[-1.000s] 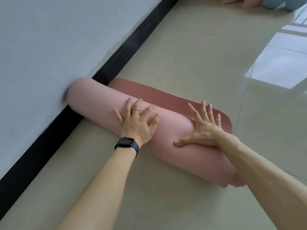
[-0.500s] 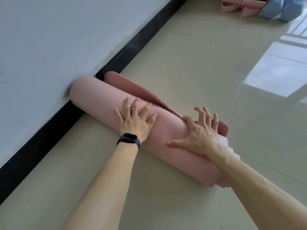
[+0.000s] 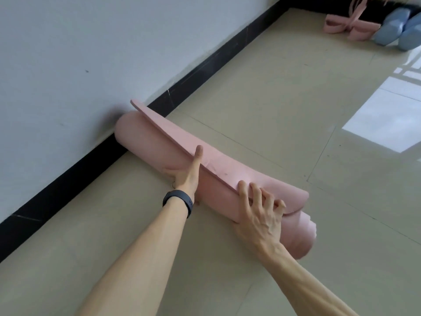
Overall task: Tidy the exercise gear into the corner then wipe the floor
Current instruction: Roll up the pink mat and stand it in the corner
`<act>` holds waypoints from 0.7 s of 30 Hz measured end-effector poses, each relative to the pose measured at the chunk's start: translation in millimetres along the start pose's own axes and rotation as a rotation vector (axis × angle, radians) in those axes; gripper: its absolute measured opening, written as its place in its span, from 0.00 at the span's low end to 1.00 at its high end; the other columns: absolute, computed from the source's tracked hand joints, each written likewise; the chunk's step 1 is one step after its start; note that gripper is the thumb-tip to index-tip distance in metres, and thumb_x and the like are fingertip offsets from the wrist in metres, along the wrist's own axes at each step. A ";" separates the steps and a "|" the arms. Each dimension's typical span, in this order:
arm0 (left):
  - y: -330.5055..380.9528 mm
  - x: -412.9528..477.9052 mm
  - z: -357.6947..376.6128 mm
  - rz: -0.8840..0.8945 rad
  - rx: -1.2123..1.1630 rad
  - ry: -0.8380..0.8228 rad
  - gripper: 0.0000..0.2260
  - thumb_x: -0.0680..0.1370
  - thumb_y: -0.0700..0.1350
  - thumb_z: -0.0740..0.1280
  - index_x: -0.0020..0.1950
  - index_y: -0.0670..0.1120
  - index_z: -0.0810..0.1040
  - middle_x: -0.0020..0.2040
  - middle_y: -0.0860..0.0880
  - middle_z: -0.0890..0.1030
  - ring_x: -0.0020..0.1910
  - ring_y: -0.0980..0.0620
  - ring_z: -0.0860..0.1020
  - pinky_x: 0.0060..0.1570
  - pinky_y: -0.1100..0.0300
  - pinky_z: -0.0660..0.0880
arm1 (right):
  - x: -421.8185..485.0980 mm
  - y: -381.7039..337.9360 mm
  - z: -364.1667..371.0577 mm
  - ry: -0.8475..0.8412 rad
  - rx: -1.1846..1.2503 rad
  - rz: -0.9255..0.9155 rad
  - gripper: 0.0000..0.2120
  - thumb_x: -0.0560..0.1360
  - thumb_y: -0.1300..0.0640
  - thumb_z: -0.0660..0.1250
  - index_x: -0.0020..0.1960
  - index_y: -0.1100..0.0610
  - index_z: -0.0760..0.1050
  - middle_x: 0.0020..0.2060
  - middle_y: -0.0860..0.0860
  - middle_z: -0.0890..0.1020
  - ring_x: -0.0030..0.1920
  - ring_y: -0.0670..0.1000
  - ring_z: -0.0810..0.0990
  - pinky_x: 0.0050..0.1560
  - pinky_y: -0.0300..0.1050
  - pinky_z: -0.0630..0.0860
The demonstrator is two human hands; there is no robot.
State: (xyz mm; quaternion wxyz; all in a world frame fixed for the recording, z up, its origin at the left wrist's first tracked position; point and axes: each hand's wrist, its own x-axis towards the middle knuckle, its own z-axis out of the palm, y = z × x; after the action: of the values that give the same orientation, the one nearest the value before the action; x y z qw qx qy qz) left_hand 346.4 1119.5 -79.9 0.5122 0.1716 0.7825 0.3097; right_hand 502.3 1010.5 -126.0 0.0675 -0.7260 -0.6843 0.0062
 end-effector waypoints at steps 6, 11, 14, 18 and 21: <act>-61.4 -13.2 -48.3 -0.028 -0.275 0.032 0.67 0.58 0.66 0.80 0.78 0.58 0.33 0.77 0.49 0.62 0.72 0.44 0.67 0.70 0.39 0.65 | -85.6 -22.9 -5.9 0.033 0.042 0.010 0.40 0.56 0.57 0.73 0.69 0.51 0.73 0.63 0.51 0.76 0.55 0.59 0.71 0.49 0.57 0.66; -98.2 -36.2 -122.8 -0.007 -0.300 0.165 0.62 0.61 0.59 0.81 0.80 0.56 0.39 0.72 0.46 0.68 0.62 0.45 0.72 0.67 0.43 0.70 | -129.9 -62.9 -16.4 -0.139 0.071 -0.087 0.42 0.58 0.44 0.73 0.71 0.51 0.68 0.67 0.53 0.73 0.62 0.59 0.70 0.53 0.60 0.67; -111.4 -57.0 -176.7 0.048 -0.316 0.237 0.58 0.62 0.57 0.81 0.79 0.58 0.43 0.71 0.45 0.69 0.55 0.45 0.72 0.62 0.46 0.72 | -154.1 -99.0 -38.1 -0.249 0.145 -0.120 0.42 0.62 0.29 0.67 0.71 0.47 0.65 0.67 0.50 0.69 0.64 0.58 0.70 0.56 0.60 0.64; -127.5 -87.1 -235.8 0.176 -0.185 0.255 0.52 0.63 0.53 0.80 0.76 0.63 0.48 0.68 0.43 0.70 0.46 0.50 0.75 0.54 0.52 0.72 | -135.9 -153.4 -97.5 -0.564 0.477 -0.036 0.39 0.66 0.20 0.46 0.62 0.45 0.71 0.61 0.48 0.74 0.64 0.55 0.71 0.61 0.57 0.66; -140.0 -103.4 -268.0 0.319 -0.117 0.208 0.53 0.61 0.51 0.80 0.74 0.65 0.48 0.65 0.45 0.72 0.50 0.50 0.77 0.50 0.56 0.74 | -95.6 -201.7 -139.9 -0.698 0.782 -0.017 0.50 0.66 0.18 0.47 0.73 0.51 0.67 0.70 0.54 0.73 0.68 0.57 0.72 0.68 0.57 0.67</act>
State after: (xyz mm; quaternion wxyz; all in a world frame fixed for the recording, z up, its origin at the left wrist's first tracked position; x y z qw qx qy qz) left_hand 153.0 871.2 -24.5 0.3823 0.2304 0.7747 0.4478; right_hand 310.1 913.9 26.1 0.1016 -0.5957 -0.6186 0.5022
